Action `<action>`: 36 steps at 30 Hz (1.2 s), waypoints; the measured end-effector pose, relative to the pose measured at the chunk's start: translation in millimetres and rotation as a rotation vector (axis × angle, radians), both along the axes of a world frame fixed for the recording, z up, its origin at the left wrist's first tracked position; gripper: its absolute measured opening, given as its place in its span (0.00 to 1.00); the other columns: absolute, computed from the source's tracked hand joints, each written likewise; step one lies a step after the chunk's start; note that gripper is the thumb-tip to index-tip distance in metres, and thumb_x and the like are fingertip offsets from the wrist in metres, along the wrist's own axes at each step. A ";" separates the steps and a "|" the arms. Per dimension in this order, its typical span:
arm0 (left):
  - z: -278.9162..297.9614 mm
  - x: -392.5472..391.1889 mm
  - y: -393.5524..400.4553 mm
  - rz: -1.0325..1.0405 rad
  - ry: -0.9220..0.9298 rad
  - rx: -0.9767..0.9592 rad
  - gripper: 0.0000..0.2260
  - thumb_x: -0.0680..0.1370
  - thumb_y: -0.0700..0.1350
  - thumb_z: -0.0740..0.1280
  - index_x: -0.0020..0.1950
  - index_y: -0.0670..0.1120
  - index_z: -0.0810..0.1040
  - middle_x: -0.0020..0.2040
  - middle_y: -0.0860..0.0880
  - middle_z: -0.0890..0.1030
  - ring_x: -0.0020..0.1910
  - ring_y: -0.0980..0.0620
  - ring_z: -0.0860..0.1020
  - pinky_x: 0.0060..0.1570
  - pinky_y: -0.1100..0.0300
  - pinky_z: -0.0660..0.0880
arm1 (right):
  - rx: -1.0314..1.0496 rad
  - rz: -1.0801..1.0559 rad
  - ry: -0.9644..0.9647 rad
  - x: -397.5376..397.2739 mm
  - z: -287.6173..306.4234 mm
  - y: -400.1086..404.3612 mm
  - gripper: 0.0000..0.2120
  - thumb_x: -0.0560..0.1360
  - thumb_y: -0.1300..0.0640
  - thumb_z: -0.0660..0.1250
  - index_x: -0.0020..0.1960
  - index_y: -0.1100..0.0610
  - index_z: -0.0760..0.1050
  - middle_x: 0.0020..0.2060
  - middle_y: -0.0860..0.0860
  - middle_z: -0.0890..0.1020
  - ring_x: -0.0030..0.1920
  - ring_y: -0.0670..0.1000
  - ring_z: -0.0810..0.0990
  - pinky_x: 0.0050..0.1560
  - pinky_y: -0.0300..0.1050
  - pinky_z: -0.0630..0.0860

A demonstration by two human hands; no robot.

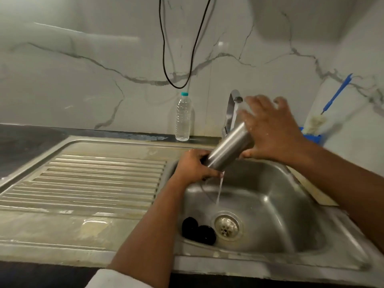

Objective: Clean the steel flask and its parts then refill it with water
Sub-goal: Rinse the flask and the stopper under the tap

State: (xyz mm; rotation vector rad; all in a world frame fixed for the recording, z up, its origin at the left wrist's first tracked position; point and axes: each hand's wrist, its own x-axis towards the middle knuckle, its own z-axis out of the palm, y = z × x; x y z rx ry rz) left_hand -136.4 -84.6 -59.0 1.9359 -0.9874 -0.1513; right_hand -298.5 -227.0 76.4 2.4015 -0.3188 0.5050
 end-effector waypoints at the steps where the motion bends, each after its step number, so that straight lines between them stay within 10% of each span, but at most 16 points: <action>1: 2.9 -0.8 2.5 0.016 0.063 -0.034 0.28 0.61 0.49 0.87 0.59 0.47 0.86 0.42 0.48 0.87 0.37 0.51 0.86 0.39 0.51 0.86 | 0.142 0.025 -0.115 -5.2 3.6 -1.4 0.56 0.59 0.26 0.77 0.77 0.51 0.63 0.76 0.57 0.65 0.75 0.61 0.65 0.70 0.64 0.66; 8: 2.7 -10.8 34.0 0.039 0.346 -0.237 0.21 0.63 0.41 0.87 0.53 0.44 0.87 0.45 0.45 0.89 0.44 0.45 0.88 0.49 0.47 0.86 | 1.508 0.113 -0.436 11.1 -26.5 22.8 0.55 0.52 0.34 0.84 0.72 0.54 0.70 0.61 0.49 0.80 0.60 0.51 0.80 0.62 0.55 0.80; 13: 6.5 -4.6 60.4 0.020 0.374 -0.215 0.31 0.64 0.42 0.86 0.64 0.48 0.78 0.52 0.44 0.88 0.49 0.47 0.88 0.53 0.45 0.85 | 1.847 0.329 -0.307 40.9 -63.4 52.6 0.40 0.58 0.46 0.84 0.67 0.54 0.76 0.57 0.55 0.86 0.55 0.55 0.87 0.55 0.59 0.85; 29: 19.4 73.9 172.2 0.228 0.119 -0.079 0.19 0.65 0.43 0.86 0.50 0.51 0.82 0.41 0.56 0.85 0.40 0.64 0.84 0.42 0.67 0.79 | 1.624 0.495 -0.337 154.4 -95.4 150.7 0.26 0.70 0.46 0.81 0.64 0.50 0.76 0.55 0.47 0.84 0.56 0.49 0.84 0.58 0.54 0.84; 36: -1.1 88.6 202.5 0.263 0.173 -0.077 0.27 0.63 0.39 0.86 0.60 0.45 0.84 0.52 0.50 0.88 0.52 0.52 0.87 0.59 0.47 0.83 | 1.528 0.522 -0.262 167.6 -110.6 183.0 0.29 0.71 0.46 0.81 0.67 0.51 0.73 0.52 0.44 0.82 0.51 0.44 0.83 0.51 0.44 0.83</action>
